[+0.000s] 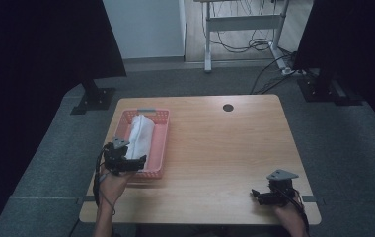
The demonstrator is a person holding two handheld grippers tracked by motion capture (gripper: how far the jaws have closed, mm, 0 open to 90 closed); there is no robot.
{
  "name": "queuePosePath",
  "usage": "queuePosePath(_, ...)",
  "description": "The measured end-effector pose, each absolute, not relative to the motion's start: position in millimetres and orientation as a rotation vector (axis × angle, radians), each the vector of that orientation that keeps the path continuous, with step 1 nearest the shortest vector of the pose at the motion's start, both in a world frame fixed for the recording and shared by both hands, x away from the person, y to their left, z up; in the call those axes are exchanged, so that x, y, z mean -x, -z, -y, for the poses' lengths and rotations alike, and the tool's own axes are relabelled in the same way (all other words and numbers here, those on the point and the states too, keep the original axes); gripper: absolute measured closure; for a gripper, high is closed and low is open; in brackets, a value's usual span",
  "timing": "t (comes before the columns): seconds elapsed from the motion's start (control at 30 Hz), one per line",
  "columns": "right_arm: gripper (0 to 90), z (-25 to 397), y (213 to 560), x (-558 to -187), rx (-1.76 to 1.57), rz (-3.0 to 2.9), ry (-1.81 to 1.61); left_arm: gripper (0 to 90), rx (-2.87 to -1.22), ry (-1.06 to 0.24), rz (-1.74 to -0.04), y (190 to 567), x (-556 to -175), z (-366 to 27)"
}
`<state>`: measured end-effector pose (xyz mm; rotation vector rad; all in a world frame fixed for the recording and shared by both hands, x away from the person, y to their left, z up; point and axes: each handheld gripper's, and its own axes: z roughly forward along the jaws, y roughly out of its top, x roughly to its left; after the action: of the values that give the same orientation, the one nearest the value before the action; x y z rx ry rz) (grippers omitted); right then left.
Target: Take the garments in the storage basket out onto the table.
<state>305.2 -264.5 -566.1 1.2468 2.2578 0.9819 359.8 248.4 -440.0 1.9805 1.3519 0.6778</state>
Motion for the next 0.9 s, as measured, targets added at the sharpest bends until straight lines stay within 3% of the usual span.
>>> queuePosePath(0.9,2.7,264,566,-305,-1.243,-2.264,-0.983,5.3,-1.963,-0.678,-1.486,443,-412,-249)
